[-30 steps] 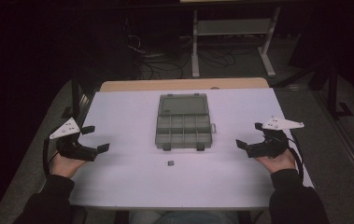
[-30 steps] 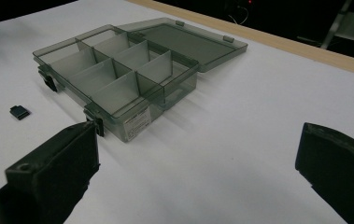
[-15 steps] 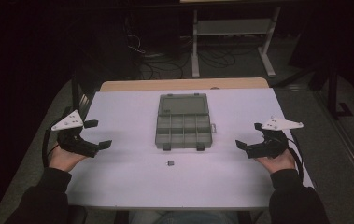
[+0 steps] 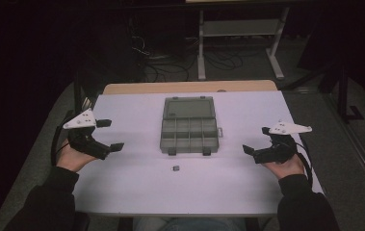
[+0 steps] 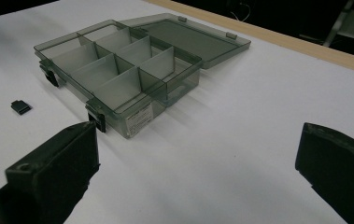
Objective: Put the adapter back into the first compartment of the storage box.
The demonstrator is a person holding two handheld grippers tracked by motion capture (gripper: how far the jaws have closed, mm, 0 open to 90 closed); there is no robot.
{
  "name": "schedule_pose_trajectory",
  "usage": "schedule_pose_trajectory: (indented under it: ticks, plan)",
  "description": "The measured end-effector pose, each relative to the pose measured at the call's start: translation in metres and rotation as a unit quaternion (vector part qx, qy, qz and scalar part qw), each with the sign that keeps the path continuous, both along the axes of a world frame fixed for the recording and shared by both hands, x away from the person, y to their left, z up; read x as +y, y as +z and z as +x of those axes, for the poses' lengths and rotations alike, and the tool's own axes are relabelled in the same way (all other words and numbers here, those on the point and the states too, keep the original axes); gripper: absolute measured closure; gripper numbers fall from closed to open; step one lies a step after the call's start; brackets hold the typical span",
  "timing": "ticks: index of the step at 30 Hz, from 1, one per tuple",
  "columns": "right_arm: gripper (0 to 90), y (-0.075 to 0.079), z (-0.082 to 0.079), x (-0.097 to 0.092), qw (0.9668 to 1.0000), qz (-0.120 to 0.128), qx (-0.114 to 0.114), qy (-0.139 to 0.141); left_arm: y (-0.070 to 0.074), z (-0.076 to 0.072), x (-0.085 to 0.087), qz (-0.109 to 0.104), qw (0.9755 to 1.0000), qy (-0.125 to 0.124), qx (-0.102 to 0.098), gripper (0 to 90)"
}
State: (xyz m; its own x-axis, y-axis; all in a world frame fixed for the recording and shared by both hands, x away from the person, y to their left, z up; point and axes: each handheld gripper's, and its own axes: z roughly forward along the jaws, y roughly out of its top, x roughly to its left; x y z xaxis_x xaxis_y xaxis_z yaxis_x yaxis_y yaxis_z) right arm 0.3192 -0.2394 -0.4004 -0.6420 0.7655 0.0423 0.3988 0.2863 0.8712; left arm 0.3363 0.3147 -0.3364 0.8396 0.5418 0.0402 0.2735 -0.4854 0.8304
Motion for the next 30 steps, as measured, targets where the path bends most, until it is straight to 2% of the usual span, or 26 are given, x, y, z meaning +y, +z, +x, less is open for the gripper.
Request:
schedule_pose_trajectory:
  ticks: [8, 14, 16, 24, 30]
  plan:
    - [0.0, 0.000, 0.000, 0.001, 1.0000, -0.002, 0.002, 0.004, 0.000, 0.005, -0.013, 0.016, 0.9996, -0.019, 0.010, 0.4]
    - [0.0, 0.000, 0.000, 0.002, 1.0000, -0.003, 0.001, 0.005, -0.001, 0.007, -0.022, 0.017, 0.9993, -0.031, 0.013, 0.4]
    - [0.0, -0.001, 0.000, 0.002, 1.0000, -0.003, 0.002, 0.005, -0.004, 0.008, -0.027, 0.025, 0.9988, -0.039, 0.016, 0.4]
    - [0.0, -0.001, 0.000, 0.002, 1.0000, -0.007, 0.001, 0.007, -0.007, 0.010, -0.036, 0.021, 0.9979, -0.056, 0.024, 0.4]
    - [0.0, -0.001, 0.000, 0.002, 0.9999, -0.007, 0.000, 0.008, -0.010, 0.010, -0.048, 0.031, 0.9965, -0.072, 0.027, 0.4]
